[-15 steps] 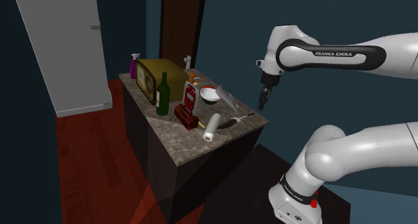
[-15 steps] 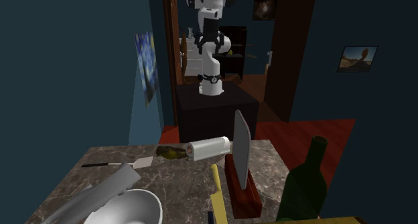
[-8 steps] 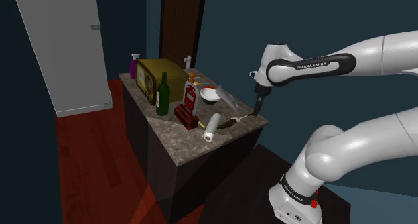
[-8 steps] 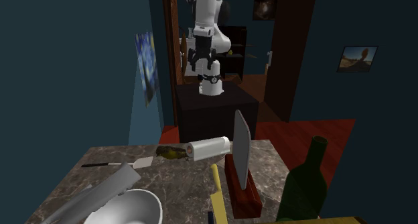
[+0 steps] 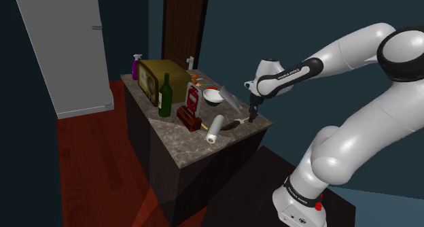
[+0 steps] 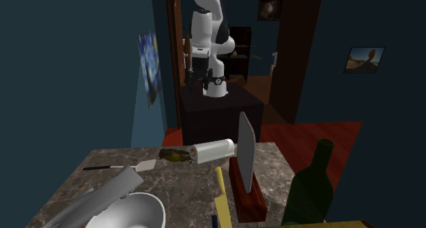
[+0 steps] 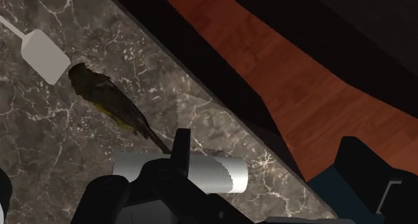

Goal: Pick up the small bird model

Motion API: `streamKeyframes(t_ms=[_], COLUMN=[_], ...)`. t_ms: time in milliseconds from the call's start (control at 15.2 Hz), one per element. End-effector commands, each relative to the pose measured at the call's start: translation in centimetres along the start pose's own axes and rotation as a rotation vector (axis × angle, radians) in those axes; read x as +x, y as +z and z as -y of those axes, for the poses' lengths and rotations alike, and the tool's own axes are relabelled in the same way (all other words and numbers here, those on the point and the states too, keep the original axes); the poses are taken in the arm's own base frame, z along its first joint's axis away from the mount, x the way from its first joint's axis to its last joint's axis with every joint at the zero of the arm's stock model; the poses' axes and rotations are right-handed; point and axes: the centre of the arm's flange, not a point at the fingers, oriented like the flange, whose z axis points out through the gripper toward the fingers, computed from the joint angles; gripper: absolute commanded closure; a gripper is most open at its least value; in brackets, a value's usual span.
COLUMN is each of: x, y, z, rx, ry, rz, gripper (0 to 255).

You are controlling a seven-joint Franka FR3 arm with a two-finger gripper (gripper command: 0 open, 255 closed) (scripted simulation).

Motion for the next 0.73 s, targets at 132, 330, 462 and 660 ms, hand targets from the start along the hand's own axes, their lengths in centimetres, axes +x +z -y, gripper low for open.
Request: streamKeyframes(t_ms=[132, 330, 462, 660], x=[1.4, 2.6, 3.5, 5.0], y=[4.2, 7.2, 9.2, 12.2], z=[-2.8, -4.8, -6.1, -8.0], rx=[-0.016, -0.024, -0.029, -0.038], ry=[-0.08, -0.139, -0.178, -0.236], rz=[-0.023, -0.04, -0.051, -0.068], gripper=[0, 0, 0, 0])
